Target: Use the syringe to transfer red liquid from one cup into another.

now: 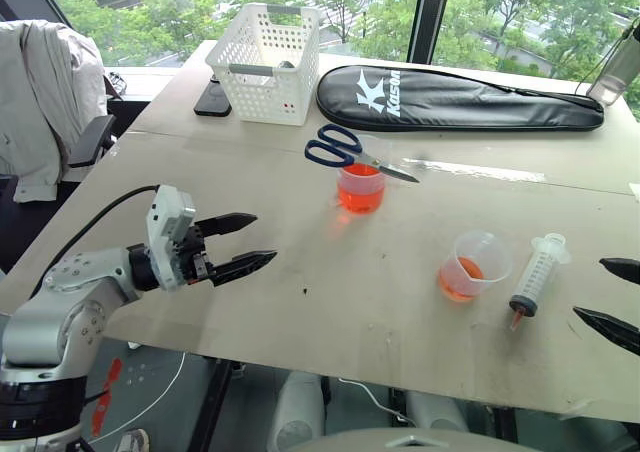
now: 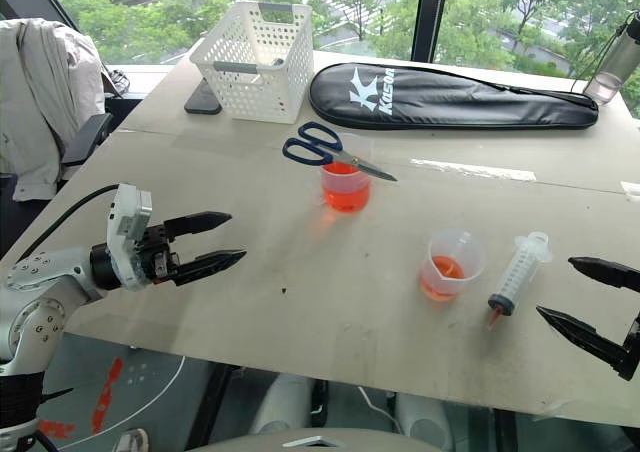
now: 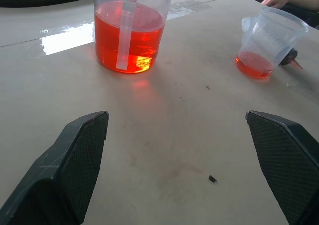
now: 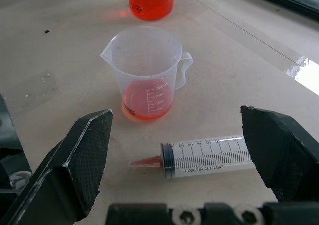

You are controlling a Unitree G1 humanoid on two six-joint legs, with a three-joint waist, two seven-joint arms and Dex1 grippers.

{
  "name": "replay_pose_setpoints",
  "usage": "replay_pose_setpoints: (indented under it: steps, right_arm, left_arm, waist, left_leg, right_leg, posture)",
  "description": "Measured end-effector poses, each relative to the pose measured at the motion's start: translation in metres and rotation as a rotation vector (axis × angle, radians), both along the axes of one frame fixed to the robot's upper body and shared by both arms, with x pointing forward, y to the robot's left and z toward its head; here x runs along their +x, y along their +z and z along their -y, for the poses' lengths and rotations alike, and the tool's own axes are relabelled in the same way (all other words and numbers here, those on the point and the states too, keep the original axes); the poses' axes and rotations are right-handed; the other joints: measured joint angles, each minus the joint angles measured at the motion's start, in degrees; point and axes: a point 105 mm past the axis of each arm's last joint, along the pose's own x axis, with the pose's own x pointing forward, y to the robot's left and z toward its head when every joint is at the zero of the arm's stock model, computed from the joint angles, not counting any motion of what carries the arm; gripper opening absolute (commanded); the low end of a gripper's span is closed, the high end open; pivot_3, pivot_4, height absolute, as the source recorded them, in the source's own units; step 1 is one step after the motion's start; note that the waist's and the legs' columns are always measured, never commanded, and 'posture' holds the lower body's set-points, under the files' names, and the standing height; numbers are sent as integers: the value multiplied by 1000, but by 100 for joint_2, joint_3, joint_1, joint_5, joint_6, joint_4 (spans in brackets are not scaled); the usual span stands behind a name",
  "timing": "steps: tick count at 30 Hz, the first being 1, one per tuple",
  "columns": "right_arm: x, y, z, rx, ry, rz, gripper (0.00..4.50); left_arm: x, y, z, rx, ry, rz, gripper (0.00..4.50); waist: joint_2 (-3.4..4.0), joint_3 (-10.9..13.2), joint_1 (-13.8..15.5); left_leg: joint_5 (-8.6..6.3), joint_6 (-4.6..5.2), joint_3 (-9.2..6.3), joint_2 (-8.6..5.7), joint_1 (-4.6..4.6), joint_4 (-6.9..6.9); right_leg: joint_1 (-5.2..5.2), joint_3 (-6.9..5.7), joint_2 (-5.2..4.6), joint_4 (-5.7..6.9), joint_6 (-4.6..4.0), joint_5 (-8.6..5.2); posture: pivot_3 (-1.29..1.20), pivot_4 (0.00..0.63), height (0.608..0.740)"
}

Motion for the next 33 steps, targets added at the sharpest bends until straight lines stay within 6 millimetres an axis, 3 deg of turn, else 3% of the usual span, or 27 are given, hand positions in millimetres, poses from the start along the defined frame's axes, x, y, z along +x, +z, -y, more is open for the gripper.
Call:
replay_pose_setpoints:
  steps: [2,4,6,9,12,19,22,28,33]
  right_arm:
    - [3,2,-1,2,0,13,4424]
    - [37,29,-17,-19,12,117,4424]
    - [66,75,-56,-117,81,242,4424]
    - [85,93,-86,-73,128,253,4424]
    - [109,87,-104,-70,127,177,4424]
    - [163,89,-174,-6,170,29,4424]
    - [172,83,-198,-31,211,-32,3750]
    - [175,93,-233,-75,315,-36,3750]
    - [183,78,-238,-121,321,-92,3750]
  left_arm:
    - [0,0,0,-1,-1,0,4500]
    - [0,5,6,-9,-27,17,4500]
    - [-9,28,28,-12,-143,113,4500]
    - [-14,29,31,-18,-169,120,4500]
    - [-16,24,30,-12,-161,104,4500]
    - [-20,23,27,11,-138,134,4500]
    - [-20,21,24,12,-113,133,4500]
    - [-22,21,25,7,-109,143,4500]
    - [-24,20,27,6,-103,146,4500]
  waist:
    - [0,0,0]
    - [9,14,-108]
    - [11,18,-161]
    - [-24,2,-160]
    - [-24,15,-132]
    - [-21,20,-89]
    - [-17,22,-39]
    - [-19,21,-57]
    - [-19,21,-51]
  left_leg:
    - [0,0,0,0,0,0]
    - [-9,-14,10,12,9,15]
    - [-12,-21,1,1,24,9]
    - [-8,-14,-1,8,23,5]
    - [0,-1,4,5,-6,-6]
    - [-1,0,12,6,-42,-7]
    - [-1,0,8,7,-48,-6]
    - [-1,1,6,7,-56,6]
    - [0,1,6,7,-55,10]
  right_leg:
    - [0,0,0,0,1,0]
    - [-16,13,-17,9,-1,8]
    - [-23,-11,-34,6,-13,15]
    - [-22,-30,-18,5,-22,18]
    - [-43,-26,-18,1,-40,26]
    - [-85,-14,-3,12,-25,30]
    - [-86,-24,-4,14,-26,29]
    - [-88,-27,-6,20,-32,27]
    - [-88,-27,-6,27,-32,28]
  posture:
    - [0,150,724]
    - [0,150,724]
    - [0,150,724]
    - [0,150,724]
    - [0,150,724]
    - [0,150,724]
    - [0,150,724]
    - [0,150,724]
    - [0,150,724]
